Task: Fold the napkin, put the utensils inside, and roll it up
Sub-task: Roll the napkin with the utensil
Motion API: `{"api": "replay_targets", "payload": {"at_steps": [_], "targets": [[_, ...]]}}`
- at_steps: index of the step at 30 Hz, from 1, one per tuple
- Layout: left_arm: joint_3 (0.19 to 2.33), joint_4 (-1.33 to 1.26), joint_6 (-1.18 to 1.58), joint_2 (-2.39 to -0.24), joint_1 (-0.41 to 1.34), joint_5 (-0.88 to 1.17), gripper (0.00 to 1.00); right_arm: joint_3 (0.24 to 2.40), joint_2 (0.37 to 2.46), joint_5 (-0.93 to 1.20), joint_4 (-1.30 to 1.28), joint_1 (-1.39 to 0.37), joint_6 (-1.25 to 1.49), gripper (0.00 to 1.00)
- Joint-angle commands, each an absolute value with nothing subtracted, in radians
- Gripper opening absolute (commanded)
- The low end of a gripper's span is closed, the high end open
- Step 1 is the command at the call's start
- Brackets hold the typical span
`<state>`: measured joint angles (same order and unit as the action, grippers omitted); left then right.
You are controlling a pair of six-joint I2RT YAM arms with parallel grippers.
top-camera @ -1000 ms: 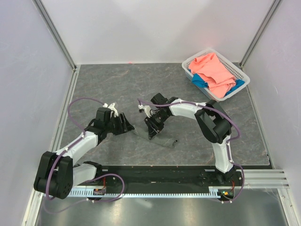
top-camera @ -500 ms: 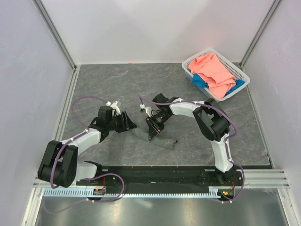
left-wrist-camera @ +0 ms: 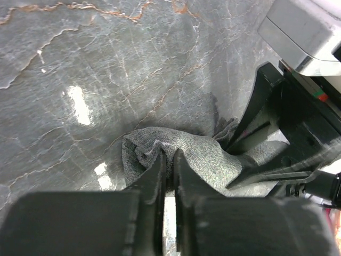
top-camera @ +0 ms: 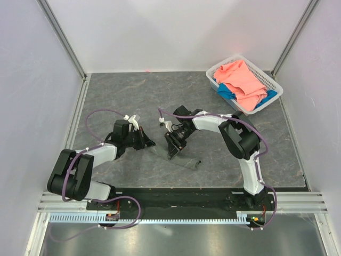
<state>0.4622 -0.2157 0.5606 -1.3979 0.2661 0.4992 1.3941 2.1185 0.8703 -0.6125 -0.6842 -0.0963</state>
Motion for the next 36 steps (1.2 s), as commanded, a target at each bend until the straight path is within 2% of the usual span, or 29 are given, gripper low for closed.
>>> {"api": "replay_targets", "payload": {"at_steps": [1, 2, 5, 10, 11, 17, 21, 28, 36], "targets": [[0.483, -0.207, 0.555, -1.413, 0.270, 0.508, 0.02, 1.407, 2.037, 0.807, -0.623, -0.683, -0.094, 0.54], [0.491, -0.189, 0.558, -1.413, 0.270, 0.500, 0.02, 1.401, 2.020, 0.793, -0.620, -0.681, -0.084, 0.61], [0.541, -0.105, 0.558, -1.437, 0.270, 0.482, 0.02, 1.370, 1.944, 0.727, -0.609, -0.686, -0.083, 0.70], [0.617, -0.006, 0.572, -1.499, 0.270, 0.489, 0.02, 1.266, 1.781, 0.508, -0.505, -0.732, -0.069, 0.77], [0.624, 0.027, 0.575, -1.505, 0.268, 0.492, 0.02, 1.226, 1.758, 0.461, -0.464, -0.767, -0.071, 0.80], [0.693, 0.119, 0.563, -1.561, 0.268, 0.509, 0.02, 1.060, 1.605, 0.057, -0.263, -0.951, -0.104, 0.84], [0.722, 0.143, 0.554, -1.588, 0.265, 0.520, 0.02, 1.006, 1.563, -0.049, -0.190, -1.031, -0.155, 0.82], [0.736, 0.155, 0.546, -1.600, 0.267, 0.531, 0.02, 1.049, 1.663, -0.029, -0.215, -1.051, -0.190, 0.69], [0.752, 0.164, 0.532, -1.611, 0.267, 0.548, 0.03, 1.083, 1.741, -0.109, -0.227, -1.049, -0.238, 0.68]]}}
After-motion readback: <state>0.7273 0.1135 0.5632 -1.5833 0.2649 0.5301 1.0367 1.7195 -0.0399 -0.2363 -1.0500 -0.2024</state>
